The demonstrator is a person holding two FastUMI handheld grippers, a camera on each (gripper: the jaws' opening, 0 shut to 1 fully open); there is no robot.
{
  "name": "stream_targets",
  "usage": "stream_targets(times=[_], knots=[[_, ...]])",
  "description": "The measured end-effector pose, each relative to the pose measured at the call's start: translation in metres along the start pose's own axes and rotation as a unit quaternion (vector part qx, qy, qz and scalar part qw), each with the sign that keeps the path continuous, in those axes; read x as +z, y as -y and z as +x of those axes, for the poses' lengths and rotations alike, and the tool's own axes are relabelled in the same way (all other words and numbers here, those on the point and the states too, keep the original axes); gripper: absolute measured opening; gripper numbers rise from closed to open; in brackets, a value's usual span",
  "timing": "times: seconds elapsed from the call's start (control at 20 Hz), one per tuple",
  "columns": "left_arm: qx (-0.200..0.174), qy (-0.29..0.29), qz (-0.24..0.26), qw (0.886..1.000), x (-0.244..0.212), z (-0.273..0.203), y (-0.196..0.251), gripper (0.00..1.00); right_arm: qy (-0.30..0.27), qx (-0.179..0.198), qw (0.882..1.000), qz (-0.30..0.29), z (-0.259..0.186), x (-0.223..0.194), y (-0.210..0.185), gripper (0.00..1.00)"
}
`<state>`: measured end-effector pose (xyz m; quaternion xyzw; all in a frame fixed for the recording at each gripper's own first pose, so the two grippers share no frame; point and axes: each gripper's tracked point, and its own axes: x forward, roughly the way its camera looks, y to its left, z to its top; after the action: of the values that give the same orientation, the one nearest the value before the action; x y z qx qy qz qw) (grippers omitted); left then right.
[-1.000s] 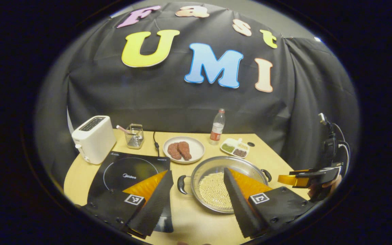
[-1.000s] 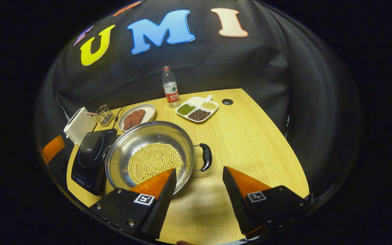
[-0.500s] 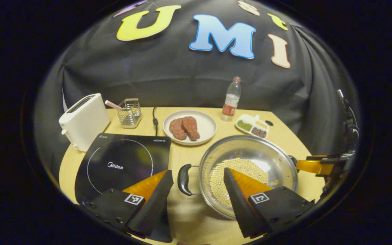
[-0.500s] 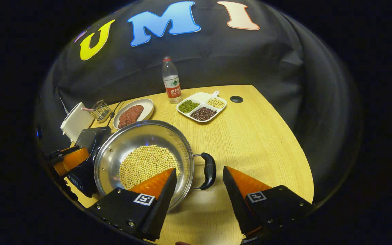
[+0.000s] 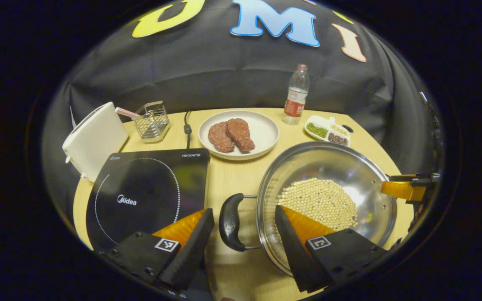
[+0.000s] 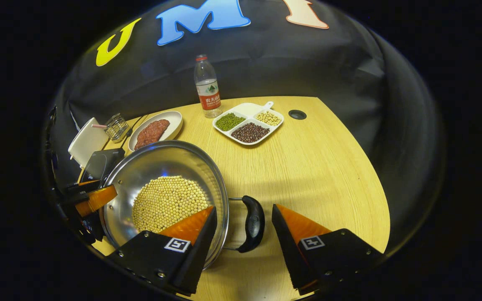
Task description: First push the handle of the pot to place it horizontally, then grasp the pot with both hands and set it on the induction cooktop.
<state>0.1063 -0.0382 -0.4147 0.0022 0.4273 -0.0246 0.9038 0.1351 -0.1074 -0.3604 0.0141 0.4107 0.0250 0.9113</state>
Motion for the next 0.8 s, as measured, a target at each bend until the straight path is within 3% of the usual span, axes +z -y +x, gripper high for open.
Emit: stream_targets(times=[0.2, 0.3, 0.55, 0.6, 0.65, 0.7, 0.75, 0.8], knots=[[0.016, -0.004, 0.028, 0.999, -0.002, 0.008, -0.001, 0.8, -0.018, -0.002, 1.0, 0.001, 0.015, -0.009, 0.0, 0.77], [0.019, -0.004, 0.035, 0.999, -0.002, 0.008, 0.0, 0.71, -0.029, -0.002, 1.0, 0.012, 0.02, -0.016, 0.0, 0.7], [0.021, -0.007, 0.043, 0.999, -0.002, 0.008, 0.001, 0.72, -0.023, -0.003, 0.999, 0.028, 0.023, -0.017, -0.003, 0.59], [0.022, -0.006, 0.044, 0.999, -0.003, 0.007, 0.001, 0.64, -0.023, -0.001, 0.999, 0.025, 0.023, -0.017, -0.005, 0.56], [0.022, -0.005, 0.044, 0.999, -0.002, 0.005, 0.0, 0.67, -0.021, 0.001, 0.999, 0.03, 0.022, -0.016, -0.006, 0.56], [0.021, -0.006, 0.044, 0.999, -0.003, 0.005, 0.001, 0.61, -0.023, 0.003, 0.999, 0.026, 0.023, -0.016, -0.004, 0.5], [0.02, -0.006, 0.043, 0.999, -0.003, 0.005, 0.001, 0.67, -0.024, 0.001, 0.999, 0.024, 0.023, -0.015, -0.004, 0.51], [0.021, -0.007, 0.042, 0.999, -0.004, 0.005, 0.001, 0.63, -0.021, 0.0, 1.0, 0.021, 0.023, -0.014, -0.005, 0.51]])
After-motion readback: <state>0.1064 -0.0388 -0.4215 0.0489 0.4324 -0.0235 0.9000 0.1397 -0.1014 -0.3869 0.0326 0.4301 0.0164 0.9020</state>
